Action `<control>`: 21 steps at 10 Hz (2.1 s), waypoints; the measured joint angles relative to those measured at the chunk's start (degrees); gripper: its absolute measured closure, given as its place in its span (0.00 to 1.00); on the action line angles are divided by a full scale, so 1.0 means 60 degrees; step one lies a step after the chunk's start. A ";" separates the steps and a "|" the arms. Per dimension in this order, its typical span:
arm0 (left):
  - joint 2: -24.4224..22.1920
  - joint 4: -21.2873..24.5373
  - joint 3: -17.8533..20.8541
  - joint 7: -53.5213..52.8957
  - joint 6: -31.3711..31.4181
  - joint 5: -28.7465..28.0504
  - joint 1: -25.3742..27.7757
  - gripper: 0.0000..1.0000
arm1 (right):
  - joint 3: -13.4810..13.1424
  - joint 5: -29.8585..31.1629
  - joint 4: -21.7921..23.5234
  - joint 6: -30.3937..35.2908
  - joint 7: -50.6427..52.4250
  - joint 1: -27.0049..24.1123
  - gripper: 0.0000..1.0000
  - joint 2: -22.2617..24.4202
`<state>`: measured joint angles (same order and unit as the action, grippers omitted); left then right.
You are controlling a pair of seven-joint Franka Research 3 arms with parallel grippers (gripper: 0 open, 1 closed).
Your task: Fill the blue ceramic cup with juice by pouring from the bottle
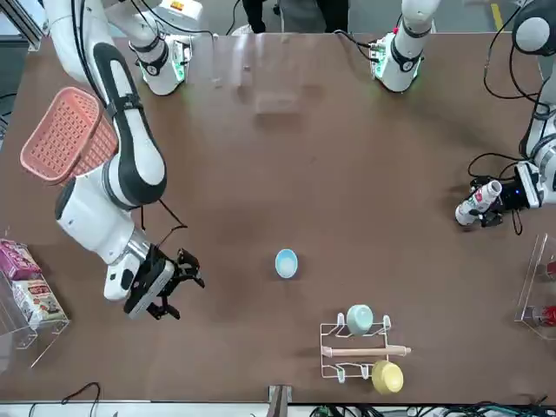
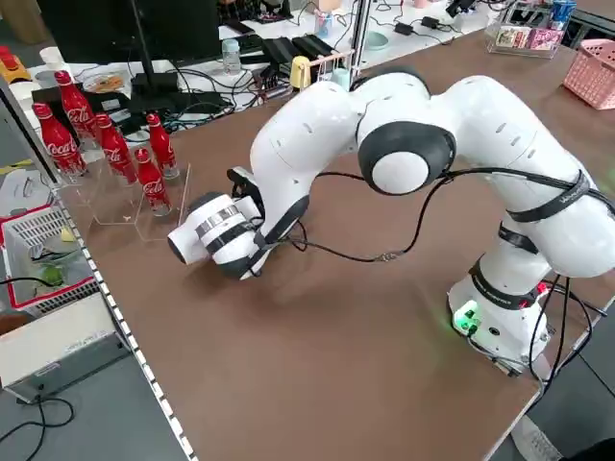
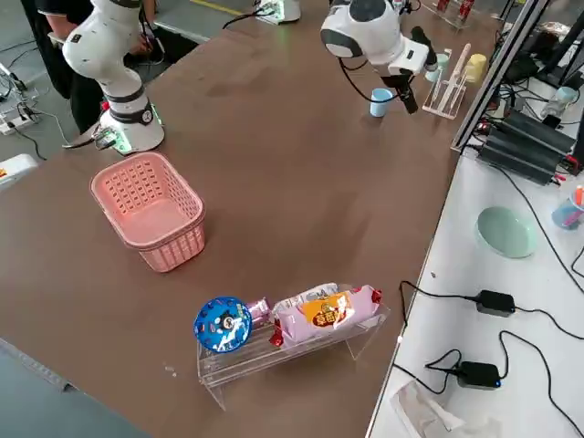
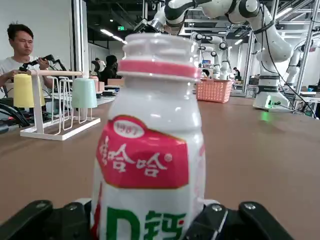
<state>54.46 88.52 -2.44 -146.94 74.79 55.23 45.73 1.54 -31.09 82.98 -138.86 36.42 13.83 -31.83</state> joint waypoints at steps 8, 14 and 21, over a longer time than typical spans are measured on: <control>-0.0009 -0.0436 -0.0006 0.0009 -0.0069 -0.0126 0.0003 0.01 | 0.0141 0.3339 -0.1926 0.5444 -0.6121 -0.1289 0.00 0.0502; -0.0072 -0.0655 0.0105 0.0012 -0.0091 -0.0609 0.0381 0.01 | -0.0159 0.3509 -0.2232 0.6625 -0.6361 -0.1491 0.00 0.1143; -0.0420 -0.0781 0.0100 0.0005 -0.0098 -0.1126 0.0502 0.01 | -0.1566 0.3734 -0.0650 0.8781 -0.6276 -0.1609 0.00 0.4105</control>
<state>51.94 83.83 -1.83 -146.90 74.20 48.47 48.73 -7.86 -8.68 79.08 -86.17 -1.23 4.17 -7.20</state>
